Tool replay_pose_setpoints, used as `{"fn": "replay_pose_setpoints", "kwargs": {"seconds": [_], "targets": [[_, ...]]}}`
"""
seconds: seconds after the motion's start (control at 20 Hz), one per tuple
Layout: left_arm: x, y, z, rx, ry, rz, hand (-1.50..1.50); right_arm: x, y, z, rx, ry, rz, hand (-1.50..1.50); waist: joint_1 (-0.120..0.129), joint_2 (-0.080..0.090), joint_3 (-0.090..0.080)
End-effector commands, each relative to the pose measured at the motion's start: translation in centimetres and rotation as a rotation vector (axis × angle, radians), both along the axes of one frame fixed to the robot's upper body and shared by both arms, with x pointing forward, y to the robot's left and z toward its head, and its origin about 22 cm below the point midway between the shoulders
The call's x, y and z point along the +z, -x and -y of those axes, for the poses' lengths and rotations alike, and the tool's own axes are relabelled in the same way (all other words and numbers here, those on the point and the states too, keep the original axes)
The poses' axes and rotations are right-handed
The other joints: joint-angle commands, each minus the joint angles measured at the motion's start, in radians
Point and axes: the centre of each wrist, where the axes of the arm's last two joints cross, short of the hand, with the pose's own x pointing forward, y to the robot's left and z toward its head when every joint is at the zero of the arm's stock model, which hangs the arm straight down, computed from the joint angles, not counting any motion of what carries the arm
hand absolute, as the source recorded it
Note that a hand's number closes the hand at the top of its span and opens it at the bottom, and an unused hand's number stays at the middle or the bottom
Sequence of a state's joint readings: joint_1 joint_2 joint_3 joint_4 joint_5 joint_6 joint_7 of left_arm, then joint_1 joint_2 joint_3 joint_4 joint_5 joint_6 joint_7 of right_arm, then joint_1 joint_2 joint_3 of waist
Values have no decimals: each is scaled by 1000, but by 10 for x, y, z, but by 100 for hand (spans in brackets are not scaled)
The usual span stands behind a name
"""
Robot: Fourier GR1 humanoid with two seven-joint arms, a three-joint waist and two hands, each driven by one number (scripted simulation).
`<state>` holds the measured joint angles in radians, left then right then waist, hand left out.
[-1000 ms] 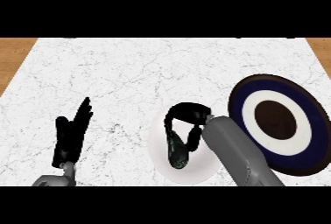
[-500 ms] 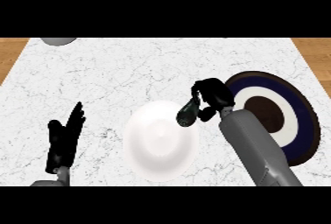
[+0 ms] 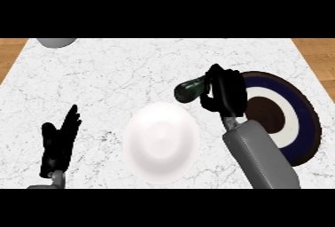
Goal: Pick the eggplant from the plate and place it in the plate
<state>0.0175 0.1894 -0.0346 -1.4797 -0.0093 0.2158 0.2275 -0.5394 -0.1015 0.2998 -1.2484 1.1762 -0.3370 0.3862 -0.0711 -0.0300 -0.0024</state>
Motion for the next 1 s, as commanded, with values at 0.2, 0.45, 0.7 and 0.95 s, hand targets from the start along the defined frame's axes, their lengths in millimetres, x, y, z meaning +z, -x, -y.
{"fn": "replay_pose_setpoints", "kwargs": {"seconds": [0.2,0.45,0.7,0.95], "targets": [[5,-5,14,-60,28,-3,0,39,69,25,-281,-75,125,150,44,22,2],[-4,3,27,-71,16,22,0,63,82,60,-361,-58,123,150,64,28,2],[5,-22,22,-70,12,27,0,56,66,100,-399,-47,50,150,67,30,2],[0,-10,24,-71,18,45,0,33,52,135,-450,-49,-16,150,72,30,3]]}}
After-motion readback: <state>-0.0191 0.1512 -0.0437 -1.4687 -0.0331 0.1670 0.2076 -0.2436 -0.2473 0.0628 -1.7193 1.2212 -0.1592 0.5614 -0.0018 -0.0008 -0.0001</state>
